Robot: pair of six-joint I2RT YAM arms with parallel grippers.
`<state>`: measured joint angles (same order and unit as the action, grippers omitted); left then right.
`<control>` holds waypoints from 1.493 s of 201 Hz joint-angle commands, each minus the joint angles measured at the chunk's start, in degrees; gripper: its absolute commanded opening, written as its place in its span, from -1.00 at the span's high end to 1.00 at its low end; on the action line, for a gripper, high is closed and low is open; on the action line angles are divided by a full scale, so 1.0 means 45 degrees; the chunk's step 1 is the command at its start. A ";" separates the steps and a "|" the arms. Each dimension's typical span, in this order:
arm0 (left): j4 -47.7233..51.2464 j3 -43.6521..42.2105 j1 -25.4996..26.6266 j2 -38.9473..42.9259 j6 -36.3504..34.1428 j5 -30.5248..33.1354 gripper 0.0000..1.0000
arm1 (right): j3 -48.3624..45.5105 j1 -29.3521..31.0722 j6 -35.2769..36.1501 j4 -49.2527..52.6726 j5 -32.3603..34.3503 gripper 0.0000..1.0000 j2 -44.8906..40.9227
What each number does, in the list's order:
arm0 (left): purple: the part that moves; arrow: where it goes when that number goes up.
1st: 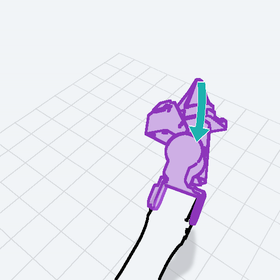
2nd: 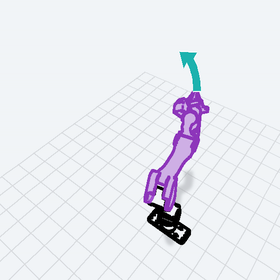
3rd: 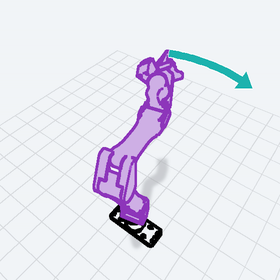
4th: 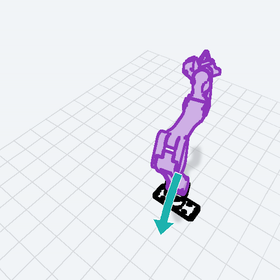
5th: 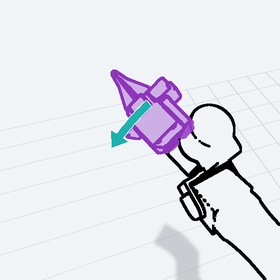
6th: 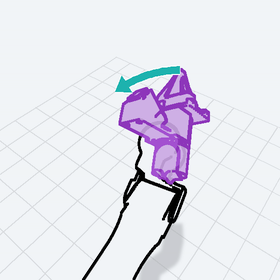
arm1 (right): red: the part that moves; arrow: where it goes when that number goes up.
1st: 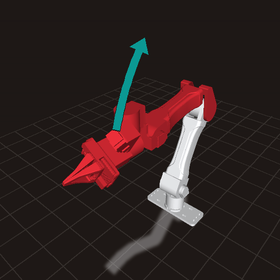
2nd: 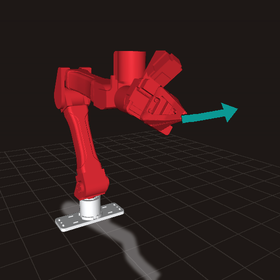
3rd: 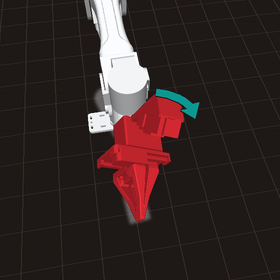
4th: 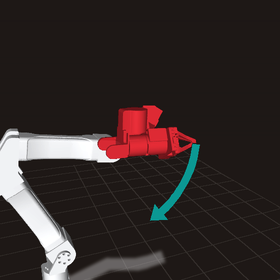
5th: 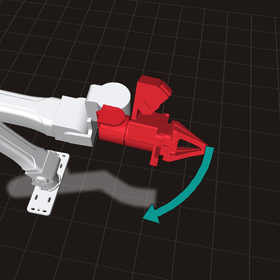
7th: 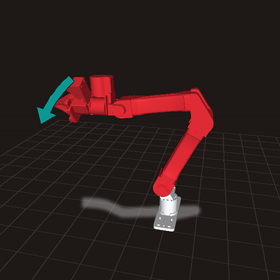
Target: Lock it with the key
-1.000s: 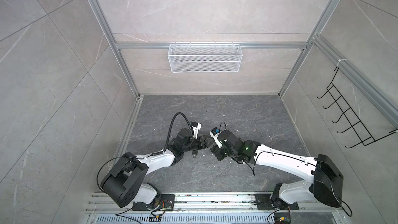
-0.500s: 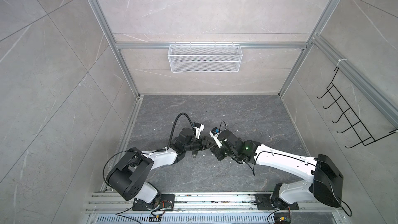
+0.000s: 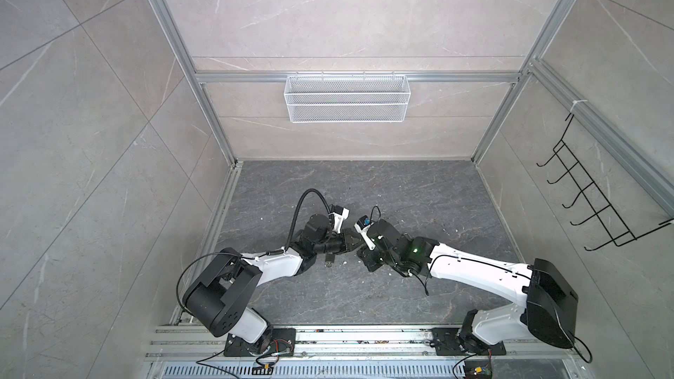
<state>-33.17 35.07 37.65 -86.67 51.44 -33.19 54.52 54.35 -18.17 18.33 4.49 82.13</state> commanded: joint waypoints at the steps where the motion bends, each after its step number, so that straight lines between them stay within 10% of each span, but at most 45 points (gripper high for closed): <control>1: -0.0052 0.0271 0.0013 0.0021 -0.0142 -0.0262 1.00 | 0.0447 -0.0051 -0.0111 -0.0426 0.0766 0.64 0.0031; 82: 0.1345 0.0392 0.0064 0.2938 0.0835 0.3676 1.00 | -0.1663 -0.1561 -0.0517 -0.2653 -0.0907 -0.22 -0.2760; 137: -0.0549 -0.0634 0.0325 0.5891 0.4008 0.8044 1.00 | -0.4041 -0.1969 0.0635 -0.5712 0.1105 0.01 -0.6957; 182: -0.0592 0.0484 0.0320 0.5551 0.5697 0.6966 1.00 | -0.3361 -0.2617 0.1633 -0.6162 -0.2890 0.03 -0.7059; 300: -0.1218 0.0552 0.0382 0.5574 0.7104 0.6337 1.00 | -0.1935 -0.2624 0.3090 -0.8183 -0.4171 0.40 -0.4155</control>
<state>-35.57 34.81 39.03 -63.33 83.00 -3.57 43.09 42.61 -5.74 -14.04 -12.36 60.64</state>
